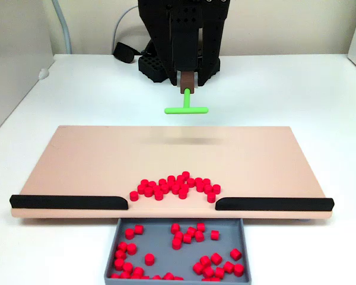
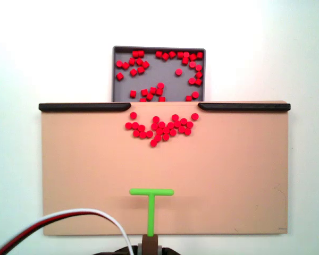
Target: Push granules from left to the grey container
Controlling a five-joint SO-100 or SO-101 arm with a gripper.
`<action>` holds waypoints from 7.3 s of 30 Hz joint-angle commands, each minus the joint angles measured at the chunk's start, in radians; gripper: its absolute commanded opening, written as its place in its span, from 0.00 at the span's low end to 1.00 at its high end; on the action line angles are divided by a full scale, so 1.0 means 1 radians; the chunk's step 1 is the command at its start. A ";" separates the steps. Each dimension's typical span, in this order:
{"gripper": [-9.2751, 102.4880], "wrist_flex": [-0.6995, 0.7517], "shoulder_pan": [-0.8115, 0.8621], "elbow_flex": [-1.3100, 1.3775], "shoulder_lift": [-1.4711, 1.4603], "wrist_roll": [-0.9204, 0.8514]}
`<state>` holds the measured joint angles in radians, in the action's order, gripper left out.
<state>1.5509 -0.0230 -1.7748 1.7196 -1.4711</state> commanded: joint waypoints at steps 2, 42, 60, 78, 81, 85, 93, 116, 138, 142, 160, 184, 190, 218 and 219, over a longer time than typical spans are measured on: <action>0.08 0.006 -0.009 0.023 0.012 0.000; 0.08 0.006 0.032 0.023 -0.003 -0.160; 0.08 0.005 -0.071 0.025 0.040 0.060; 0.08 -0.002 -0.212 0.031 0.064 0.957; 0.08 -0.044 -0.235 0.037 0.064 1.068; 0.08 -0.044 -0.242 0.103 -0.046 1.230; 0.08 -0.044 -0.302 0.391 -0.299 1.500; 0.08 -0.031 -0.341 0.871 -0.719 1.712; 0.08 0.020 -0.272 0.957 -0.819 1.706; 0.08 0.020 -0.268 0.957 -0.828 1.707; 0.08 0.020 -0.235 1.008 -0.891 1.695; 0.08 0.021 -0.164 0.992 -0.902 1.644; 0.08 0.021 -0.158 0.992 -0.900 1.563; 0.08 0.021 -0.110 0.992 -0.893 1.243; 0.08 0.021 -0.109 0.992 -0.890 1.220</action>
<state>1.5708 -0.1473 -0.7885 0.8191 -0.1979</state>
